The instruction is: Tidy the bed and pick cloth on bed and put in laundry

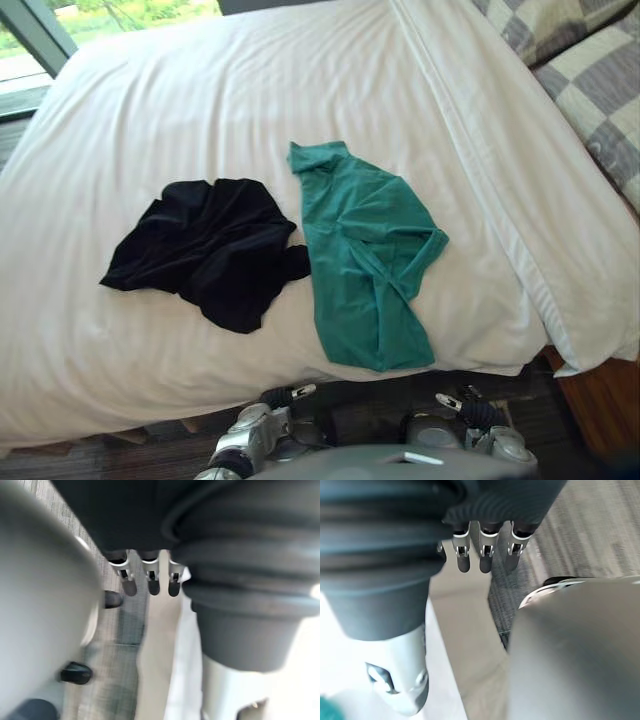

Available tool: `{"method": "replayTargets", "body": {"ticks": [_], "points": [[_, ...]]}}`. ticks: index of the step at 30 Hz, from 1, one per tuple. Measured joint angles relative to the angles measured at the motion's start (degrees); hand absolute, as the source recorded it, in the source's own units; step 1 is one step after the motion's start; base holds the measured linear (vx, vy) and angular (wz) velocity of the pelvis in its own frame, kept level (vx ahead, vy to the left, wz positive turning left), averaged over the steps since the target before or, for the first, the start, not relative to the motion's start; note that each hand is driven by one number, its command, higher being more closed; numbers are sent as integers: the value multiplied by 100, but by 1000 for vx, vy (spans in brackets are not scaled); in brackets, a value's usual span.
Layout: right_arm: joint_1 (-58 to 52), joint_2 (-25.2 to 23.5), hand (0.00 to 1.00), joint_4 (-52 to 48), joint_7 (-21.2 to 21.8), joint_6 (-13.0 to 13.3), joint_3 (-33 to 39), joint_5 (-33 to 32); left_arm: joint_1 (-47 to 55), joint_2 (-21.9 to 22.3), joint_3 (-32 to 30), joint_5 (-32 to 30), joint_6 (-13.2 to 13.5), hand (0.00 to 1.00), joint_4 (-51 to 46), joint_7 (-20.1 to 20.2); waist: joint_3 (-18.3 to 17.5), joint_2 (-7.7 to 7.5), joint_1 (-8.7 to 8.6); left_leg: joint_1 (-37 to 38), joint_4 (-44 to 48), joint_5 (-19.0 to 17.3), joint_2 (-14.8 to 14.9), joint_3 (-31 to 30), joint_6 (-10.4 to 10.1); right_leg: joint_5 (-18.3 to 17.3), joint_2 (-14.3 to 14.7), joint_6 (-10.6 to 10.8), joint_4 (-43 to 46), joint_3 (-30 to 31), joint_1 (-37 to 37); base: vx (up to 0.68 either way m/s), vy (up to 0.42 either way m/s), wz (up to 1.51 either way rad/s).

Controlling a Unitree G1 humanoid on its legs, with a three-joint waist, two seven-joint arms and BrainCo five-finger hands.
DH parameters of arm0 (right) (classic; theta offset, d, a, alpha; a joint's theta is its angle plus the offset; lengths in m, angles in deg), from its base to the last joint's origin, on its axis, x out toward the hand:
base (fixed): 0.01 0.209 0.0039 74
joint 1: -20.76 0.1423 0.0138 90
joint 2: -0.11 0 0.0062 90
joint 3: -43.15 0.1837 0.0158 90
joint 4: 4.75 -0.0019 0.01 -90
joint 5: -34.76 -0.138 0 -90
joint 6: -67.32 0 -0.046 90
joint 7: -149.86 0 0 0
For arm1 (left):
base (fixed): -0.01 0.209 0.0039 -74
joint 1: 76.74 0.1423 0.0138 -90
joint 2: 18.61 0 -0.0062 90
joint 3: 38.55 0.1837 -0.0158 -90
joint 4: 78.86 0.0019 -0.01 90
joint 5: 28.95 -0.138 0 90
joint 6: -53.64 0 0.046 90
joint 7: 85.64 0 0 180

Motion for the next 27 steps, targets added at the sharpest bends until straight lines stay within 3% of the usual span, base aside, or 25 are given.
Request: {"method": "replayTargets", "body": {"ticks": [2,4,7,8,10,11,13,14,16,18,20,21,22,23,24,25,27], "points": [[171,5,0,-20,42,-2,-124,-4,25,28,-1,9,123,0,-120,-66,55,62,35,-340,266,-61,16,64,19,-52,-3,9,145,88,-310,-144,26,-13],[298,75,0,-159,56,8,-199,-41,22,73,-4,36,287,0,-236,-147,233,227,30,-709,723,-337,130,158,-21,-168,-16,-3,562,199,-617,-136,0,-18],[336,131,0,-366,37,9,-202,-177,77,80,-15,34,437,0,-279,-224,397,379,70,-811,1017,-538,93,386,-65,-345,-238,-2,1288,387,-994,-70,29,-30],[334,134,0,-431,39,7,-192,-285,143,46,-15,26,438,0,-280,-221,391,378,42,-762,960,-421,19,435,-10,-447,-369,3,1497,430,-1106,69,-22,-9],[358,157,0,-583,64,-5,-149,-352,175,-16,-30,27,432,0,-286,-207,367,268,15,-787,907,-127,-159,587,-143,-508,-639,-37,1776,518,-1356,54,-61,5],[424,172,0,-615,139,-34,47,-363,174,-23,-152,28,433,0,-300,-200,396,114,-84,-821,1035,-67,-210,683,-134,-482,-900,-64,1842,524,-1383,-2,-91,18],[434,281,0,-704,280,-27,202,-312,246,21,-203,40,429,0,-298,-129,361,137,-193,-770,1464,-199,394,726,-150,-458,-1070,-100,2063,529,-1355,6,-44,25],[423,503,0,-713,403,16,205,-310,273,67,-187,89,441,0,-356,-61,336,146,-334,-779,1595,-155,744,578,-221,-463,-1232,-84,2123,594,-1326,-1,102,28],[454,739,0,-675,554,86,273,-318,270,150,-180,397,530,0,-393,139,324,169,-358,-799,1580,-22,1069,387,-259,-366,-1516,117,2123,708,-1326,-11,159,14],[453,866,0,-429,727,205,265,-324,285,329,-53,684,555,0,-329,388,248,397,-434,-685,1345,-25,1305,277,-325,-171,-1614,472,1947,762,-1169,-1,264,4],[443,765,0,-203,794,351,178,-311,269,428,55,674,551,0,-252,565,240,634,-434,-503,1044,-76,1274,126,-415,-43,-1554,707,1623,664,-931,15,413,-10],[436,696,0,-138,811,406,150,-312,278,438,58,641,550,0,-230,603,223,684,-421,-441,938,-33,1237,125,-441,1,-1511,787,1528,620,-883,13,573,-26],[442,568,0,29,802,490,76,-306,274,388,59,577,538,0,-148,624,157,782,-361,-250,759,-121,1283,345,-942,115,-1466,911,1394,493,-826,0,587,-27],[443,280,0,134,751,613,39,-265,105,205,41,400,535,0,-34,615,191,447,-261,-138,637,-129,1057,547,-784,455,-1728,606,1256,275,-775,-20,620,-32],[437,226,0,147,771,673,-40,-213,130,191,37,358,539,0,-21,614,155,445,-220,-76,470,-109,1048,665,-716,638,-1733,264,1114,19,-761,-12,520,-51],[439,98,0,141,801,779,-195,-114,165,83,12,336,557,0,-15,606,80,393,-78,54,223,-7,1030,807,-592,730,-1579,74,1040,-389,-755,-7,429,-51],[382,-66,0,105,820,887,-243,-98,264,-108,13,296,561,0,29,575,-2,251,-130,123,-72,118,979,812,-454,514,-878,199,803,-618,-575,13,269,-17]]}}
